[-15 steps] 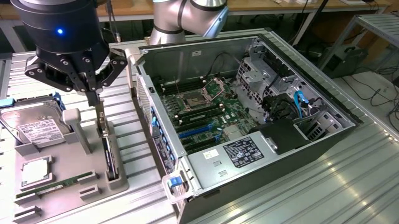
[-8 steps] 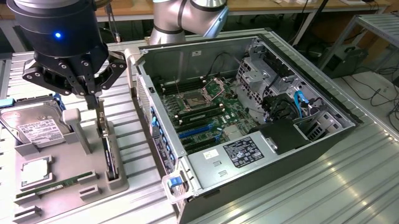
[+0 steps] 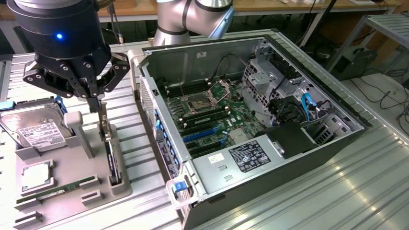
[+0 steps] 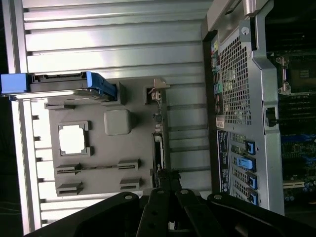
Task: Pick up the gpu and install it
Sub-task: 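Pick up the gpu and move the gpu toward the slot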
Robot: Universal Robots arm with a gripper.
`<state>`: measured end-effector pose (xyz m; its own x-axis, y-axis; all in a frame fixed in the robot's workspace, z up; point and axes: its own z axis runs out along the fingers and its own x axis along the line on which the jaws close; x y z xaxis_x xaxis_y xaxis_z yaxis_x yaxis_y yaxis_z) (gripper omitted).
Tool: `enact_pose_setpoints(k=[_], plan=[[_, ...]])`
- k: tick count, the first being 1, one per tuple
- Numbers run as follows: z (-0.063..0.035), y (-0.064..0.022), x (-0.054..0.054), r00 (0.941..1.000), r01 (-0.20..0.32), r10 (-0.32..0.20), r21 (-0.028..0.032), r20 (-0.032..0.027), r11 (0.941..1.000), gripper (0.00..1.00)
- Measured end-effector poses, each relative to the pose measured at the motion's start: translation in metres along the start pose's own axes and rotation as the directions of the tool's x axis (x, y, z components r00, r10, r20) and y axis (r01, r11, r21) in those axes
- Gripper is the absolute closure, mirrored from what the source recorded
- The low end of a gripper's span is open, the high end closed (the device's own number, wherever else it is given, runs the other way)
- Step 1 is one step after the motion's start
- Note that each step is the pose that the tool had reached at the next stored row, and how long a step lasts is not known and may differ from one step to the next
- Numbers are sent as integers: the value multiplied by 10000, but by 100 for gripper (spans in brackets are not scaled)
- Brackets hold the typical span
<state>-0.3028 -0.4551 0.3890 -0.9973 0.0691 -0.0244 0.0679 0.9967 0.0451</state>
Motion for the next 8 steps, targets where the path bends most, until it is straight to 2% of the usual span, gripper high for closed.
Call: enact_pose_setpoints(k=[6, 8], plan=[[0, 0, 0, 10000, 0, 0, 0, 0, 10000, 89], [0, 0, 0, 10000, -1, 1, 0, 0, 10000, 76]])
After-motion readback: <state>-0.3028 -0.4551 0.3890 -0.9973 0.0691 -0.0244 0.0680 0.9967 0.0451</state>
